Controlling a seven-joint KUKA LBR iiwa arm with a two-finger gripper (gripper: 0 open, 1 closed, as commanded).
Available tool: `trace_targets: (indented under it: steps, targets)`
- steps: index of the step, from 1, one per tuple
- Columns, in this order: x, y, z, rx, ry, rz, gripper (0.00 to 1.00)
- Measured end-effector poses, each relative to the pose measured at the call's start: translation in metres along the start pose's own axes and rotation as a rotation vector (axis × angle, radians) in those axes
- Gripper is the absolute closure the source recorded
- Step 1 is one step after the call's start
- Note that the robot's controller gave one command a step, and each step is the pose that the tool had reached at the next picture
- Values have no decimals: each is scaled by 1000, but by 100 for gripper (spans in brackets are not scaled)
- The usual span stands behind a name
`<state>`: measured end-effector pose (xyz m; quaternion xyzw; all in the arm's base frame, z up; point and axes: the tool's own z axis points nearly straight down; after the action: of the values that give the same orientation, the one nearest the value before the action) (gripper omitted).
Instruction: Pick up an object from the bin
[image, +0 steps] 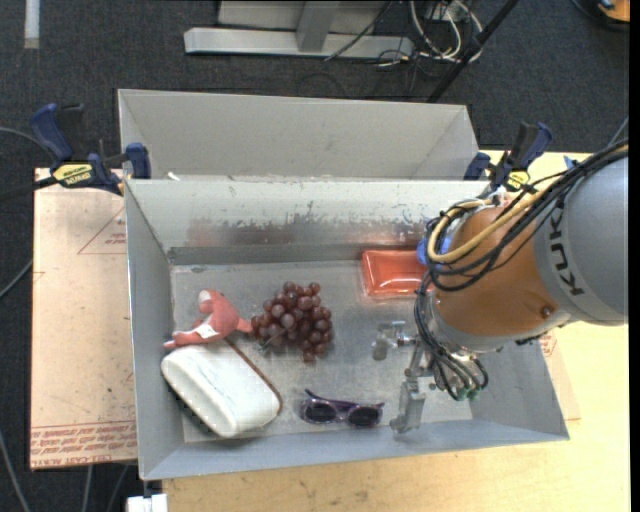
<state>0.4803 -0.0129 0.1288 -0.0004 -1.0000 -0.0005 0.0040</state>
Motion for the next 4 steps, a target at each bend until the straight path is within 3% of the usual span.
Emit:
trace_targets:
  steps: [1, 2, 3, 4]
  targets:
    - [-2, 0, -4, 0, -8, -1, 0]
    - [-13, 63, 59, -1, -6, -52, 0]
    - [-10, 72, -2, -1, -4, 47, 0]
    - [-6, 82, 6, -2, -9, 28, 0]
